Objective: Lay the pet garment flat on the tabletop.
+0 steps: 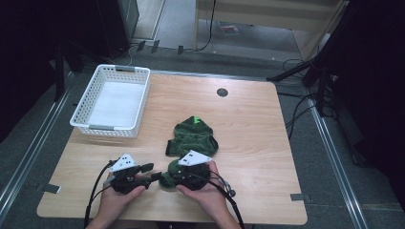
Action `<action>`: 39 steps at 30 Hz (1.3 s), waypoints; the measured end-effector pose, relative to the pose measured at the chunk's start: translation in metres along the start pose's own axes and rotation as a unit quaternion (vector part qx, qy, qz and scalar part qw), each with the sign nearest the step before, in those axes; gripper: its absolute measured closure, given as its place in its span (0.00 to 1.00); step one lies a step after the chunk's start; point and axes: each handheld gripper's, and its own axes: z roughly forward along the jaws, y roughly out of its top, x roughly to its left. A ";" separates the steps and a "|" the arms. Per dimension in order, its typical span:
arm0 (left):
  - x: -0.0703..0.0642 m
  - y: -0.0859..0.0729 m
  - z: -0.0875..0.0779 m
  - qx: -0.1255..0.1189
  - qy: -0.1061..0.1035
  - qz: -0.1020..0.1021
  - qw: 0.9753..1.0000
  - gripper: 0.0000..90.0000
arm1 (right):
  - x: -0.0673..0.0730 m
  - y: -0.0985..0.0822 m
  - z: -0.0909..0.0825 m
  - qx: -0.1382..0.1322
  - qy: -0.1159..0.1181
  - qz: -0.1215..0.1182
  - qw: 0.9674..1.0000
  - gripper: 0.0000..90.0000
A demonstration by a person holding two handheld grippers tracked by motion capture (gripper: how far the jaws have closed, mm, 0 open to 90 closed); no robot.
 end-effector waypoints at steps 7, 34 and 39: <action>-0.011 -0.001 0.009 0.030 0.001 0.048 0.998 0.63 | 0.000 -0.006 0.001 -0.002 -0.038 0.003 0.999 0.84; -0.011 0.003 0.007 0.020 -0.005 0.031 0.999 0.65 | -0.070 -0.091 -0.134 -0.152 -0.173 0.216 0.949 0.58; -0.020 0.002 0.015 0.038 0.002 0.061 0.997 0.66 | -0.058 -0.083 -0.110 -0.111 -0.142 0.152 0.972 0.60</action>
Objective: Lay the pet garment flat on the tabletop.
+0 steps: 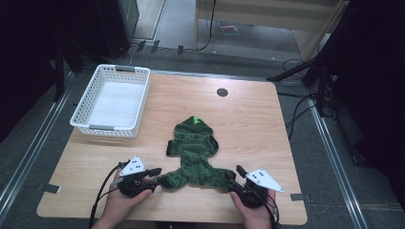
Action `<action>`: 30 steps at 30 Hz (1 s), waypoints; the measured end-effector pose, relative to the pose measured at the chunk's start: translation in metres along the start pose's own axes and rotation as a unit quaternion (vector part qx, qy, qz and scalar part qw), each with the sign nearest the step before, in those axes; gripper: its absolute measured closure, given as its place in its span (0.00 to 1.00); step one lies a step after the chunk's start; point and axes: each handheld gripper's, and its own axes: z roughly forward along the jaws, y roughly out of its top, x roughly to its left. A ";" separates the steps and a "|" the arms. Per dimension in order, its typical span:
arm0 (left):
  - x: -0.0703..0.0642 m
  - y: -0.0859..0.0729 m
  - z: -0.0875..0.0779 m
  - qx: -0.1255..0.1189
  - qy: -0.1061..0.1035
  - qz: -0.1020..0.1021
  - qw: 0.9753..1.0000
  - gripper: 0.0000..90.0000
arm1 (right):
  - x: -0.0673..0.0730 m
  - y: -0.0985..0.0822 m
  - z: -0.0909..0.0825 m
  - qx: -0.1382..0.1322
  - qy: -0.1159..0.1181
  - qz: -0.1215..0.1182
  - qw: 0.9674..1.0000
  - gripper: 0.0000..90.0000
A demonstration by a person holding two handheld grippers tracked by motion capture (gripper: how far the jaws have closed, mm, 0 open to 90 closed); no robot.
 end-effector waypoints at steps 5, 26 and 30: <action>-0.003 0.000 0.004 0.020 0.010 0.013 1.000 0.74 | 0.007 -0.008 0.019 0.061 0.025 -0.006 0.998 0.71; 0.010 0.004 -0.007 -0.015 -0.030 -0.074 0.997 0.64 | 0.028 0.059 0.046 0.037 0.057 -0.007 0.998 0.65; 0.002 0.002 -0.002 -0.006 -0.029 -0.050 0.998 0.62 | 0.042 0.088 0.104 0.049 0.041 -0.029 0.998 0.57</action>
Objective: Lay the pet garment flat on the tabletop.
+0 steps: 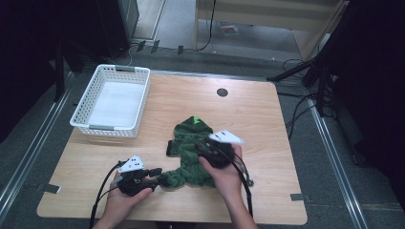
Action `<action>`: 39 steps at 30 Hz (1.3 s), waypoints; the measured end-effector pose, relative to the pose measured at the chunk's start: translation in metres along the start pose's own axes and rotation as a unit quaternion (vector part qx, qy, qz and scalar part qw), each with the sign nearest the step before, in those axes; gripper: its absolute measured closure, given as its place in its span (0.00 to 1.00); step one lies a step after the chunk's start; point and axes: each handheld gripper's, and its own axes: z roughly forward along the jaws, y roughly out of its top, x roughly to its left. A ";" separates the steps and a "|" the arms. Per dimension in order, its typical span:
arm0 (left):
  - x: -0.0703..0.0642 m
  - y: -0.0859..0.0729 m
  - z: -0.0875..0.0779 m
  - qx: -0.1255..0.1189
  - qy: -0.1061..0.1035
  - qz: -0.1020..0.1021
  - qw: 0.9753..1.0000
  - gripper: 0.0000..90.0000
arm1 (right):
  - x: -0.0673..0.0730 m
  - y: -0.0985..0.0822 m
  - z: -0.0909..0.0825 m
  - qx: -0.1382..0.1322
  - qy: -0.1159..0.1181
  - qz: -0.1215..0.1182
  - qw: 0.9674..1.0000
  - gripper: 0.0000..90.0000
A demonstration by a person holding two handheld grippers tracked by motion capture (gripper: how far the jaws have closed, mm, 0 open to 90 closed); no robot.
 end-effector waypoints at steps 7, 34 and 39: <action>0.001 -0.002 0.002 0.003 0.002 0.000 1.000 0.60 | -0.008 0.031 0.074 -0.005 -0.036 0.065 0.997 0.58; 0.002 -0.001 0.004 -0.007 0.044 0.033 0.998 0.62 | -0.049 0.023 0.126 0.066 -0.090 0.051 0.992 0.53; 0.001 -0.001 0.002 -0.024 0.038 0.042 0.998 0.62 | -0.048 0.026 0.094 0.034 -0.067 0.050 0.996 0.52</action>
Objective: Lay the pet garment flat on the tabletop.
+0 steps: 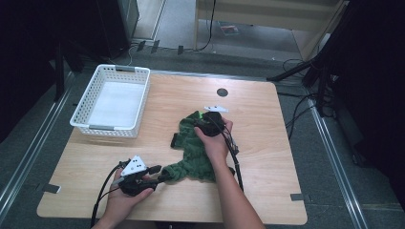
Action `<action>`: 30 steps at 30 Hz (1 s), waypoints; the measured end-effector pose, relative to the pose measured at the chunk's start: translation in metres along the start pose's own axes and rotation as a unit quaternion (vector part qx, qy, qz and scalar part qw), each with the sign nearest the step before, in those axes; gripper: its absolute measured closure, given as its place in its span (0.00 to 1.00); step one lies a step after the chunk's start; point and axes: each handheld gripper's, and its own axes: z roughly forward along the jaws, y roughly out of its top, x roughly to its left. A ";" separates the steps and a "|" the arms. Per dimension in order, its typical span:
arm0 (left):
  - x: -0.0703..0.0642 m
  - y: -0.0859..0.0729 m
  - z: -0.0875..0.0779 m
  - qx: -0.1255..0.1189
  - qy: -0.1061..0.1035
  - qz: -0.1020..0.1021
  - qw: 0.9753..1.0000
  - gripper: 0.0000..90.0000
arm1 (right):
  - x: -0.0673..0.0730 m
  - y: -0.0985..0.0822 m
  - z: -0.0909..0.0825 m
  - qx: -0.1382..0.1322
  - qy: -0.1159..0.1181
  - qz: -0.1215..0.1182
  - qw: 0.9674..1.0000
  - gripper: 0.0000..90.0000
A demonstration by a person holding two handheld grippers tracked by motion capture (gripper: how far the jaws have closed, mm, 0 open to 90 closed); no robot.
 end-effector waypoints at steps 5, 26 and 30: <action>-0.003 0.000 0.001 0.009 0.002 0.013 1.000 0.72 | 0.001 -0.009 -0.039 -0.017 0.028 -0.023 0.999 0.51; 0.029 -0.003 -0.032 -0.030 0.003 -0.031 0.999 0.58 | -0.053 -0.088 -0.133 -0.045 0.032 -0.007 0.998 0.33; 0.041 -0.008 -0.047 -0.044 0.021 -0.040 0.998 0.53 | -0.064 -0.099 -0.141 -0.041 0.017 0.002 0.999 0.27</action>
